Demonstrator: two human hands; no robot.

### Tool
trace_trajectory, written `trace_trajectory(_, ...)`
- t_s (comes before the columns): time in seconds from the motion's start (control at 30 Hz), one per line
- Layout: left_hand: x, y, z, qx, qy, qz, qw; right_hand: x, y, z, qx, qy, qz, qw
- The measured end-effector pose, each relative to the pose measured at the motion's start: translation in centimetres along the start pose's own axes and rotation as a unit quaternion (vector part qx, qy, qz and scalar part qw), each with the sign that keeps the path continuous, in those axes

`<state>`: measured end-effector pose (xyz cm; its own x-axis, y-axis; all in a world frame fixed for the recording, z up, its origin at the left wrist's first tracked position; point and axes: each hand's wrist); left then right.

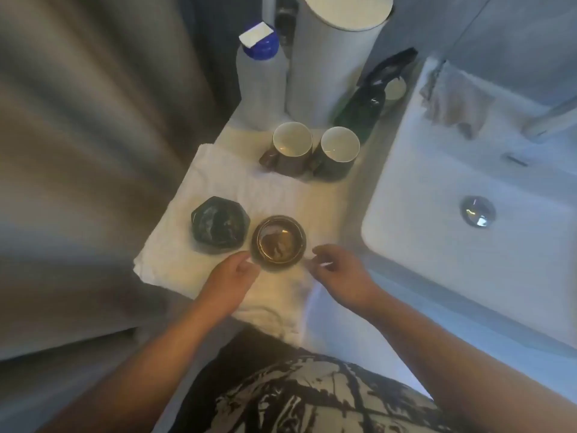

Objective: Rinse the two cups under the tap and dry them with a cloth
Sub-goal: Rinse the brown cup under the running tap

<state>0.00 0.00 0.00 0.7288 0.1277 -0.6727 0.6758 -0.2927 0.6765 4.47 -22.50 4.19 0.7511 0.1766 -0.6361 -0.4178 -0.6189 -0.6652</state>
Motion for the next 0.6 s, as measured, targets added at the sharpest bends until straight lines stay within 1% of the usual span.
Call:
trace_trajectory(0.03, 0.5, 0.3, 0.2, -0.021, -0.007, -0.009, 1.0, 0.9, -0.3, 0.5, 0.006, 0.003, 0.0, 1.0)
trace_trajectory(0.1, 0.8, 1.5, 0.6, -0.039, -0.014, -0.025, 0.999, 2.2, -1.1, 1.1, -0.019, 0.016, -0.002, 1.0)
trace_trajectory(0.17, 1.1, 2.2, 1.2, -0.053, -0.003, -0.04, 0.998, 3.4, -1.8, 1.7, -0.033, 0.029, 0.001, 0.999)
trace_trajectory(0.33, 2.2, 2.6, 1.9, -0.075, 0.043, -0.07, 0.994, 5.1, -2.1, 1.9, 0.009, 0.027, 0.039, 0.999)
trace_trajectory(0.47, 1.7, 3.1, 1.7, -0.061, 0.053, -0.068, 0.994, 4.2, -2.3, 1.7, 0.055, 0.03, 0.065, 0.996)
trace_trajectory(0.6, -0.3, 4.2, 0.9, -0.082, 0.061, -0.03, 0.994, 1.6, -2.9, 0.9, 0.103, 0.039, 0.065, 0.992)
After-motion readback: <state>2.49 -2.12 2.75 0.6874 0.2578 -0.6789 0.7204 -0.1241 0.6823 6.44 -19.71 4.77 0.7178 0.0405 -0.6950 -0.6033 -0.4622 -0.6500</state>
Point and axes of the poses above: each hand's wrist, its own x-axis towards the middle knuckle, its own z-axis out of the palm, y = z × x, and after that the axes turned 1 degree about y, right-handed
